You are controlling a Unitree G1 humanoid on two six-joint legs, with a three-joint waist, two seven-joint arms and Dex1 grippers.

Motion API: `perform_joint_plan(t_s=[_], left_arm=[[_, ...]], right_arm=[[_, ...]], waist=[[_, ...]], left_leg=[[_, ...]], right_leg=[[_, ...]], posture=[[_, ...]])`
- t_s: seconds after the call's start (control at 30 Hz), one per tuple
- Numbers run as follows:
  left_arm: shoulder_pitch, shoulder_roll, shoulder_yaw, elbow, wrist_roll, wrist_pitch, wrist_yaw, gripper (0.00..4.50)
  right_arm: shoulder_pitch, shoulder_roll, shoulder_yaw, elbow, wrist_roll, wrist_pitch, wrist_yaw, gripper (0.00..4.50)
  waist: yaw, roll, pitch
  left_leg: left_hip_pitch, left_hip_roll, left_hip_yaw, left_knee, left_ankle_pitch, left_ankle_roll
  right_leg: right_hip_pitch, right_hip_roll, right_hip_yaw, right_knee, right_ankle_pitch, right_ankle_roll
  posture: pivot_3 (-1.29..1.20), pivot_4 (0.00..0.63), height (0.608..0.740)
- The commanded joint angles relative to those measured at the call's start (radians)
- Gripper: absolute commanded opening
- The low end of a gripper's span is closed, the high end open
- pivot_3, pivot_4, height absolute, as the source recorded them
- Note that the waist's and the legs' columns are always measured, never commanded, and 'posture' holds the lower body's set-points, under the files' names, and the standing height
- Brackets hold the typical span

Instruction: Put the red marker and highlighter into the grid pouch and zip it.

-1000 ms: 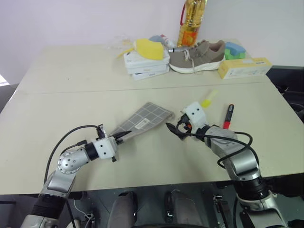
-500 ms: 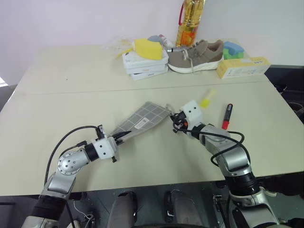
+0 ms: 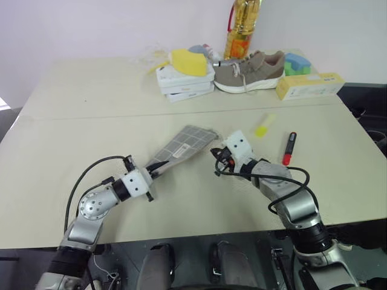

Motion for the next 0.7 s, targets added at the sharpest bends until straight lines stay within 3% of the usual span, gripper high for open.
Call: perform_joint_plan(t_s=[0.03,0.07,0.2,0.43,0.7], left_arm=[[0.010,0.003,0.032,-0.093,-0.162,0.105,-0.040,0.00],[0.017,0.015,0.046,-0.125,-0.239,0.169,-0.072,0.00],[0.020,0.102,0.083,-0.208,-0.426,0.406,-0.177,0.00],[0.006,0.196,0.118,-0.192,-0.487,0.512,-0.304,0.00],[0.014,0.201,0.123,-0.202,-0.499,0.537,-0.367,0.00]], right_arm=[[0.011,-0.020,-0.037,-0.069,0.023,0.013,0.020,0.61],[0.015,-0.024,-0.053,-0.076,0.028,0.012,0.019,0.83],[0.019,-0.042,-0.097,-0.080,0.019,0.003,0.001,2.76],[0.001,-0.043,-0.118,-0.062,0.012,-0.030,-0.012,2.76],[-0.024,-0.004,-0.078,-0.051,0.011,-0.070,-0.011,2.76]], waist=[[0.000,0.000,0.000],[0.000,0.000,0.000],[-0.001,0.000,0.000],[-0.001,0.000,0.000],[-0.001,0.000,0.000]], left_leg=[[0.000,0.000,0.000,0.000,0.000,0.000],[0.000,0.000,0.000,0.000,0.000,0.000],[0.000,0.000,-0.003,0.000,0.000,0.000],[0.001,0.000,-0.003,0.000,0.000,0.000],[0.001,0.000,-0.003,0.000,0.000,0.000]], right_leg=[[0.000,0.000,0.000,0.000,0.000,0.000],[0.000,0.000,0.000,0.000,0.000,0.000],[0.000,0.000,0.000,0.000,0.000,0.000],[0.000,0.001,0.000,0.000,0.000,0.000],[0.000,0.001,0.000,0.000,0.000,0.000]], posture=[[0.00,0.150,0.740],[0.00,0.150,0.740],[0.00,0.150,0.740],[0.00,0.150,0.740],[0.00,0.150,0.740]])
